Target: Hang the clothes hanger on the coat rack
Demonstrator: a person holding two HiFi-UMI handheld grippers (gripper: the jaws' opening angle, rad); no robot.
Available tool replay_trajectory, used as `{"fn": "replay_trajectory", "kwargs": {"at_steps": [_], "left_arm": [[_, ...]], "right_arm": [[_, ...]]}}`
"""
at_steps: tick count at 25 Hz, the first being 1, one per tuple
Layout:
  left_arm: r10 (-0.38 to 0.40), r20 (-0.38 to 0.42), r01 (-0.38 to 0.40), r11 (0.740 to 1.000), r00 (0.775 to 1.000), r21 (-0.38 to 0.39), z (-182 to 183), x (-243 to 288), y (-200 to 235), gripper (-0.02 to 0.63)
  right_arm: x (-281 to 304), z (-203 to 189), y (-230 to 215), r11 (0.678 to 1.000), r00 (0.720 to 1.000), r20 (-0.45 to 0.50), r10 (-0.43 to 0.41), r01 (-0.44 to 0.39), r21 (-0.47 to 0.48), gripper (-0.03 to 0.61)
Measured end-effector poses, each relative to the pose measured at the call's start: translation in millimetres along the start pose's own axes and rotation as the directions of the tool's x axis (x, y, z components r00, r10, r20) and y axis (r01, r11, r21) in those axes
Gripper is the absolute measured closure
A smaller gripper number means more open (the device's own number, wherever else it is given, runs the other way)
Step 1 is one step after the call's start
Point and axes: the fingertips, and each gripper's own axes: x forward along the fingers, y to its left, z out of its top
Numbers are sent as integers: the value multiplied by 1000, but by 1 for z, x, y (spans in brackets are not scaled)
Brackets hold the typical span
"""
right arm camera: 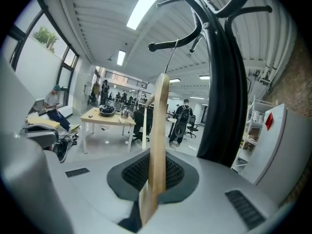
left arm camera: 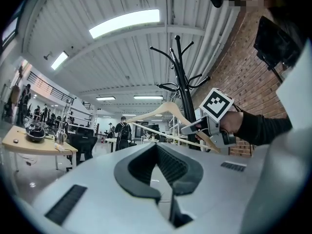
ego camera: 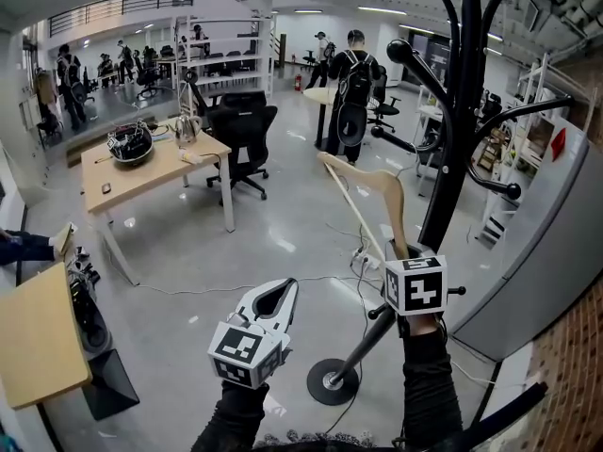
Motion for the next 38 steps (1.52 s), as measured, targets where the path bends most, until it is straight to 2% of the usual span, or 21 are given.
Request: {"fn": "replay_trajectory", "kwargs": {"at_steps": [9,12,14,17,20,26,31,35,38], "left_arm": [[-10,6,10,1000,1000,-3,1,-2,-2,606],[-31,-3,31,999,1000,-7,-5,0,-7,605],[-50,-12,50,999,999,-12,-10,2,-14,605],[-78,-19,78,997,997,-16,-14,7,-25,605],[-93,-22,92,996,995,-18,-14,10,-30,606],[-108,-28,108,994,994,-22,-16,11,-37,606],[-111,-17,111,994,994,-13,-10,8,-48,604],[-100,-2,100,995,995,2,0,4,-57,606],[-97,15,97,995,995,26,13,3,-71,606]], "right_arm": [[-8,5,5,998,997,70,27,-23,-51,548],[-15,9,4,999,986,161,35,-34,-11,528],[-22,15,2,999,971,237,29,-39,38,490],[-35,23,-5,1000,957,290,11,-18,20,476],[-49,30,-10,1000,953,303,-2,9,-21,476],[-81,31,-6,999,940,340,16,2,-53,476],[-101,19,-10,993,948,319,14,24,-113,477],[-118,11,-12,996,939,343,24,8,-89,484],[-129,0,-12,998,932,362,31,-10,-62,539]]}}
